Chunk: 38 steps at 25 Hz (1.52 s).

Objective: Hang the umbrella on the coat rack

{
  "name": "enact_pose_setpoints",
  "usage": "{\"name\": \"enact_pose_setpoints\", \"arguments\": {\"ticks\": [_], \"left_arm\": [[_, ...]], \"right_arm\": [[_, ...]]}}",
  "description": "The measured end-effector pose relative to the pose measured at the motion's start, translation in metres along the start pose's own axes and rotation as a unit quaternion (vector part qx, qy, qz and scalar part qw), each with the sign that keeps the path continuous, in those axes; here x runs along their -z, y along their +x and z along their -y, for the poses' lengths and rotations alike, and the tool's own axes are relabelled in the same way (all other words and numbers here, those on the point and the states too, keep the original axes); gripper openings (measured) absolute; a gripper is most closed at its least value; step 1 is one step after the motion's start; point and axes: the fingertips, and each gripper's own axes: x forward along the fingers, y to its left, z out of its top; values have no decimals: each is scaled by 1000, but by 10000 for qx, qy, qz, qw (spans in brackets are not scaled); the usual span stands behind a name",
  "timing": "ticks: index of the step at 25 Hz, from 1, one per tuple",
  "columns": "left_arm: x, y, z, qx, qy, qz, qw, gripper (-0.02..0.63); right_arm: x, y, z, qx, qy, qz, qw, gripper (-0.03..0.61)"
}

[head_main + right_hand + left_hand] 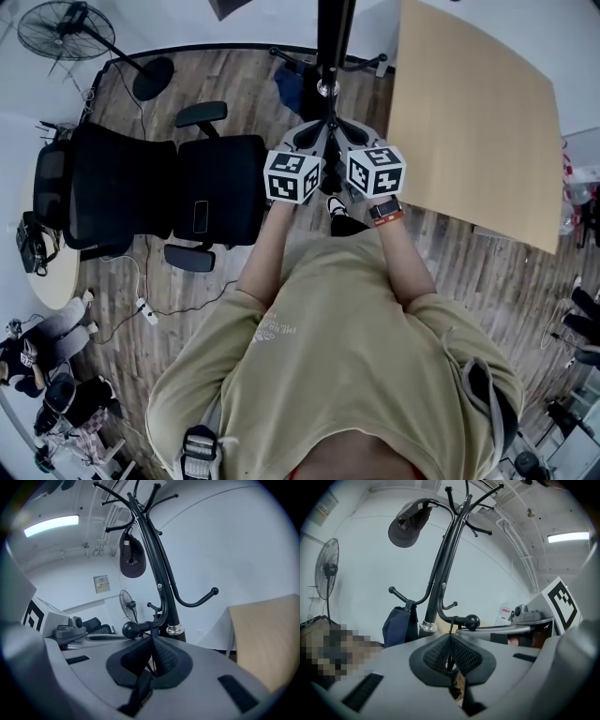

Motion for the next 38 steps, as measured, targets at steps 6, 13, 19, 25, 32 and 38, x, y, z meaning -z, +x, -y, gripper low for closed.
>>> {"name": "enact_pose_setpoints", "arguments": {"ticks": [6,13,19,25,32,38], "left_arm": [[-2,-3,4,62,86,-42,9999,25],[5,-10,3,26,158,-111,9998,25],[-5,-27,2,-70,-5,133,9999,23],[-19,-56,-7,-301,-34,533,9981,23],[-37,-95,-15,-695,98,860,9938,23],[-49,-119,2,-747,558,1259,9877,23]], "right_arm": [[-2,-4,-3,-63,126,-13,9999,18],[-4,-12,0,114,130,67,9998,20],[-3,-28,3,373,269,191,9988,17],[-17,-53,-4,584,64,615,9964,16],[-32,-90,-11,1046,-429,917,9894,17],[-37,-116,-13,1387,-544,1354,9795,15]]}}
